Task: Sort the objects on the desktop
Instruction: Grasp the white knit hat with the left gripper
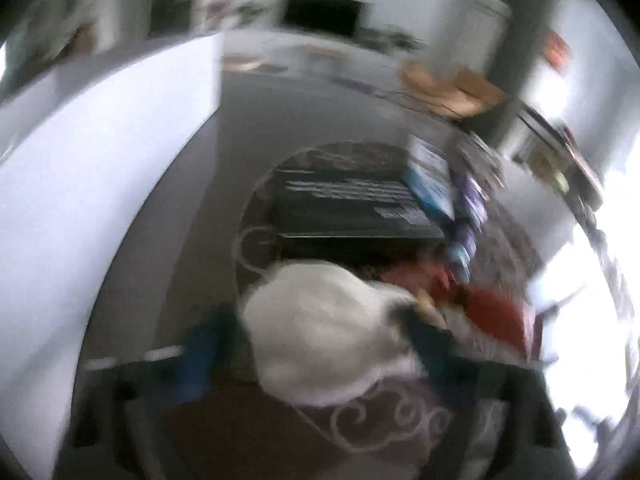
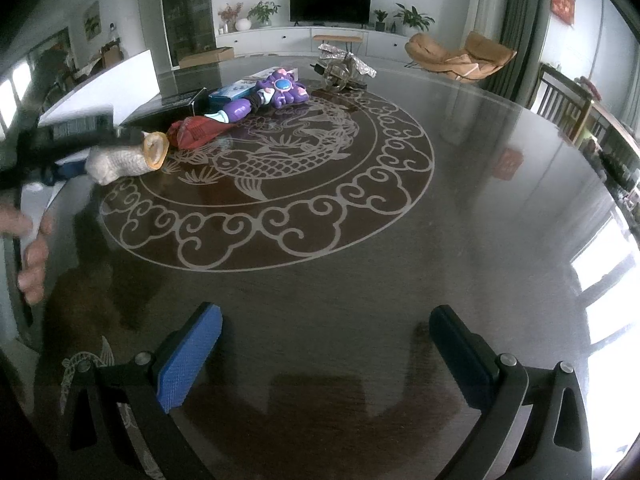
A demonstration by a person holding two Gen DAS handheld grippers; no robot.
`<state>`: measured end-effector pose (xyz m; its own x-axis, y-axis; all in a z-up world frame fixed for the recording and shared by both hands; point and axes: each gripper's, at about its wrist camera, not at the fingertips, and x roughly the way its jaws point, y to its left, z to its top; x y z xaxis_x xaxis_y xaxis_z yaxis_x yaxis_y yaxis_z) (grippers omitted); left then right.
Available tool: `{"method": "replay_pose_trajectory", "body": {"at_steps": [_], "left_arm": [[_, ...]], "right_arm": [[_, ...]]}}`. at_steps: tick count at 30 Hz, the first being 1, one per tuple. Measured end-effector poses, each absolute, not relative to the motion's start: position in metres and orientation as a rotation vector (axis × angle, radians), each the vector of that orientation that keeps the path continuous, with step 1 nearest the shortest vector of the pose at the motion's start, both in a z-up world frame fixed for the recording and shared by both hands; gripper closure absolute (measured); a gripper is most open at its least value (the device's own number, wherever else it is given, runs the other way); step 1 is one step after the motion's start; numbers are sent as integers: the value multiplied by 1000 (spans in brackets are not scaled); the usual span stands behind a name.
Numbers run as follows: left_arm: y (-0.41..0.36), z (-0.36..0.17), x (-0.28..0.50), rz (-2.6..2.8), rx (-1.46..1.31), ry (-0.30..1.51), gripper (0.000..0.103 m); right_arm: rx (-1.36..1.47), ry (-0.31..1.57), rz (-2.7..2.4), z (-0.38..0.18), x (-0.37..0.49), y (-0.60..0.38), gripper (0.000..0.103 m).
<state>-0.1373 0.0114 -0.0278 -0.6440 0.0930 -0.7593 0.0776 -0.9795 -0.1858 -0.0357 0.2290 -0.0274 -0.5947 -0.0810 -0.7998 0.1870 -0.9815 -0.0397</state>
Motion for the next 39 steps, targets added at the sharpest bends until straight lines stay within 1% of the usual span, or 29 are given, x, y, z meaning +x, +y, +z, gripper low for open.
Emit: {"method": "replay_pose_trajectory", "body": {"at_steps": [2,5,8,9,10,12,14,18,20,21,22,23,25,26,28,29,32,33,34,35,36,39], "left_arm": [[12,-30,-120,2784,-1284,-251,41],[4,-33,-82,2739,-1263,-247,41],[-7,-36,-55,2737,-1252,-311,28],[-10,-37,-51,2741,-1258,-328,19],[-13,-38,-48,2740,-1258,-353,13],[-18,-35,-45,2738,-1223,-413,12],[-15,-33,-49,2752,-1203,-422,12],[-11,-35,-65,2758,-1239,-398,12],[1,-32,-78,2743,-1270,-336,12],[2,-32,-79,2731,-1272,-335,12],[2,-32,-77,2739,-1262,-340,24],[0,-32,-75,2750,-1259,-353,34],[-8,-32,-71,2744,-1249,-389,46],[-11,-32,-68,2744,-1248,-390,49],[-17,-32,-60,2740,-1247,-386,50],[-19,-32,-54,2744,-1249,-373,50],[-16,-31,-47,2742,-1253,-339,50],[-15,-31,-45,2744,-1253,-327,50],[-13,-31,-45,2747,-1254,-314,50],[-13,-31,-45,2748,-1254,-315,50],[-15,-31,-44,2743,-1255,-331,50],[-19,-32,-44,2734,-1248,-372,50]], "right_arm": [[1329,184,-2675,-27,-35,229,0],[1326,195,-2680,-27,-35,228,0],[1322,208,-2686,-26,-34,227,0],[1322,209,-2687,-26,-34,227,0],[1322,208,-2687,-26,-35,227,0],[1323,207,-2686,-26,-35,227,0],[1318,209,-2698,-26,-33,227,0],[1303,256,-2719,-25,-31,223,0],[1295,274,-2731,-25,-30,222,0],[1290,276,-2738,-25,-28,222,0],[1287,281,-2740,-24,-28,221,0],[1286,276,-2732,-25,-28,221,0],[1302,212,-2650,-26,-34,224,0],[1321,184,-2617,-27,-40,225,0],[1310,150,-2592,-20,-52,222,1],[1256,139,-2576,-7,-63,214,1],[1120,194,-2502,30,-97,181,1],[1132,249,-2439,35,-114,164,4],[1171,307,-2370,36,-130,148,10],[1239,373,-2264,31,-150,127,29],[1297,413,-2196,25,-162,114,46],[1445,519,-2058,1,-185,87,47]]}}
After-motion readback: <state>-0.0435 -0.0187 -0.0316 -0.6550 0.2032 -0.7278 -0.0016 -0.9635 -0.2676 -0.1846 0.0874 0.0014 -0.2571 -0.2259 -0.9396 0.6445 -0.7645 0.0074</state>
